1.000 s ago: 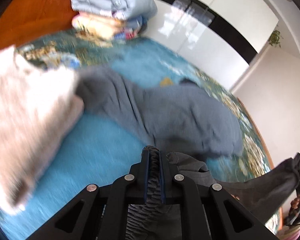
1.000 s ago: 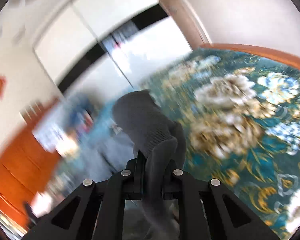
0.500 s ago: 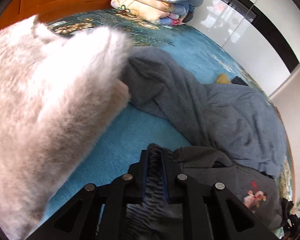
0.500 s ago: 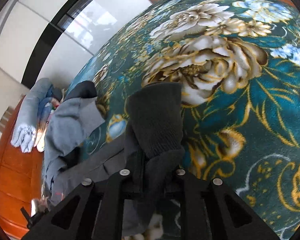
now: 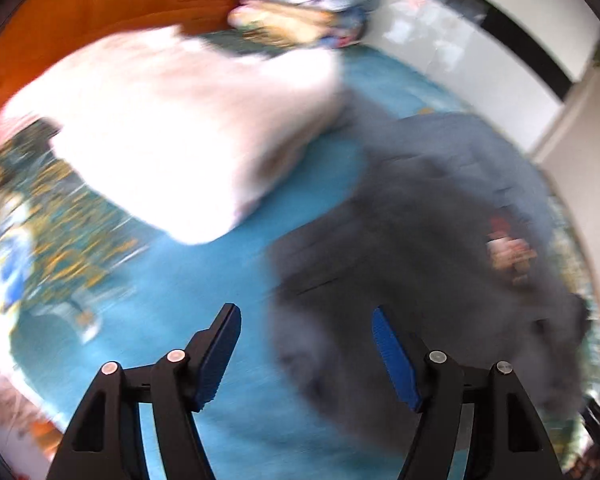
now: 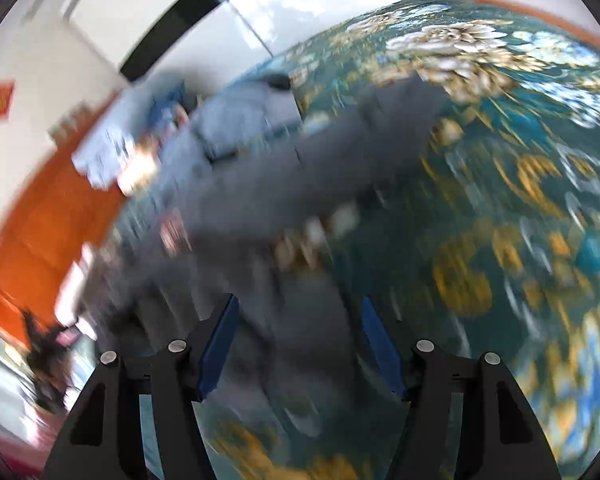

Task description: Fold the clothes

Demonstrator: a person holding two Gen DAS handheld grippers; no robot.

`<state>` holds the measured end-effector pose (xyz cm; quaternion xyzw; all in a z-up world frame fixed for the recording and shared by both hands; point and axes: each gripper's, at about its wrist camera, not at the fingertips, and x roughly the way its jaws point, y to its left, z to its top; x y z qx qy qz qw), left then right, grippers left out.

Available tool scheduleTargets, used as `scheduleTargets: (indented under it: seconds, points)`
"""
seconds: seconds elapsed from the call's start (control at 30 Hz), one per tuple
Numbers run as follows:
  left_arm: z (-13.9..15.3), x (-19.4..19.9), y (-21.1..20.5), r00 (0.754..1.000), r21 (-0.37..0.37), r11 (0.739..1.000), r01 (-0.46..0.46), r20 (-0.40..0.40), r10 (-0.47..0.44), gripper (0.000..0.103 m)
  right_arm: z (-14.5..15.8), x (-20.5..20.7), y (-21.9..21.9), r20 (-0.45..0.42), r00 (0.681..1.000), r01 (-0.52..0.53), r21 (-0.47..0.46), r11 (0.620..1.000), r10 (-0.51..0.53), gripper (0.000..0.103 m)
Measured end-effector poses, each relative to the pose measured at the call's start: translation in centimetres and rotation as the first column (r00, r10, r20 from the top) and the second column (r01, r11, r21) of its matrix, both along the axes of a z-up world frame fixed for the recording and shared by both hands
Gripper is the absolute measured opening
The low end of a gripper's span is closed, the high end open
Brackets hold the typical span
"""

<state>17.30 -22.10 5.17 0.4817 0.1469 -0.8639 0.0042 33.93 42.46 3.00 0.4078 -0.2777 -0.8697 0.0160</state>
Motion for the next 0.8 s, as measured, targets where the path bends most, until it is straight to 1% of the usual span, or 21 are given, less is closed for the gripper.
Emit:
scheduleTargets:
  seconds: [0.03,0.1,0.13,0.17,0.2,0.27,0.33,0.37,0.4,0.43,0.47,0.5,0.53,0.57,0.63,0.67,0.73,0.77,0.8]
  points:
    - [-0.8,0.2,-0.7,0.999,0.009,1.000,-0.027,0.029,0.026,0.072,-0.6,0.8,-0.2,0.004,1.000,-0.004,-0.027,1.000,0.004,0.065]
    - [-2.4,0.2,-1.9,0.996,0.116,0.991,-0.062,0.067,0.055,0.072,-1.7,1.7,-0.8,0.016,1.000,-0.017,-0.074,0.997,0.019,0.065]
    - [-2.7,0.2,-2.0,0.996,0.144,0.987,-0.069,0.066,0.060,0.071,-2.0,1.7,-1.3,0.025,0.999,-0.024,-0.070,0.997,0.026,0.065]
    - [-2.6,0.1,-1.9,0.997,0.151,0.986,-0.070,0.056,0.062,0.071,-2.1,1.5,-1.7,0.026,0.999,-0.027,-0.064,0.998,0.028,0.065]
    - [-2.6,0.1,-1.8,0.997,0.159,0.985,-0.071,0.045,0.064,0.070,-2.1,1.3,-2.1,0.025,0.999,-0.025,-0.065,0.998,0.027,0.068]
    - [-2.5,0.0,-1.5,0.998,0.203,0.977,-0.062,0.028,0.058,0.068,-2.3,0.8,-2.4,0.011,1.000,0.002,-0.111,0.994,-0.001,0.068]
    - [-2.7,-0.2,-1.2,0.998,0.244,0.968,-0.058,0.036,0.050,0.051,-2.9,0.4,-2.1,-0.007,0.999,0.046,-0.212,0.976,-0.049,0.068]
    - [-2.7,-0.2,-1.0,0.998,0.255,0.966,-0.053,0.037,0.045,0.046,-3.2,0.4,-1.9,-0.020,0.997,0.067,-0.260,0.963,-0.075,0.067]
    - [-2.8,-0.3,-0.9,0.998,0.262,0.964,-0.052,0.038,0.043,0.037,-3.4,0.4,-1.7,-0.032,0.995,0.085,-0.307,0.948,-0.100,0.059]
    - [-2.8,-0.4,-0.8,0.998,0.260,0.964,-0.056,0.042,0.046,0.026,-3.6,0.4,-1.6,-0.042,0.992,0.096,-0.355,0.930,-0.119,0.050]
    - [-2.8,-0.5,-0.7,0.998,0.258,0.964,-0.062,0.045,0.052,0.021,-3.7,0.4,-1.4,-0.053,0.988,0.108,-0.406,0.907,-0.142,0.027]
    - [-2.6,-0.5,-0.8,0.997,0.254,0.965,-0.070,0.043,0.062,0.009,-3.9,0.4,-1.3,-0.054,0.984,0.128,-0.442,0.888,-0.169,0.023]
    - [-2.3,-0.6,-1.0,0.997,0.264,0.962,-0.073,0.034,0.067,0.006,-3.8,0.2,-1.2,-0.048,0.980,0.151,-0.458,0.876,-0.194,0.020]
    - [-1.6,-0.6,-1.1,0.997,0.284,0.956,-0.075,0.012,0.075,0.006,-3.4,0.1,-1.3,-0.053,0.976,0.163,-0.464,0.871,-0.211,0.015]
    - [-0.1,-0.4,-1.4,0.995,0.324,0.943,-0.073,-0.035,0.089,0.005,-1.9,0.4,-1.1,-0.099,0.967,0.161,-0.475,0.865,-0.234,0.013]
    - [1.2,0.0,-2.0,0.994,0.351,0.935,-0.058,-0.068,0.087,0.005,-0.5,0.9,-0.9,-0.144,0.958,0.152,-0.476,0.866,-0.247,0.012]
    - [3.6,0.5,-3.2,0.988,0.397,0.917,-0.027,-0.127,0.084,0.005,3.3,2.4,-0.4,-0.239,0.934,0.128,-0.473,0.872,-0.267,0.012]
    - [4.4,0.5,-3.6,0.986,0.409,0.912,-0.018,-0.143,0.084,0.005,5.5,3.4,-0.1,-0.284,0.919,0.119,-0.462,0.879,-0.274,0.012]
    - [4.7,0.4,-3.9,0.986,0.417,0.909,-0.014,-0.147,0.083,0.005,7.6,4.2,0.1,-0.320,0.906,0.119,-0.433,0.893,-0.276,0.012]
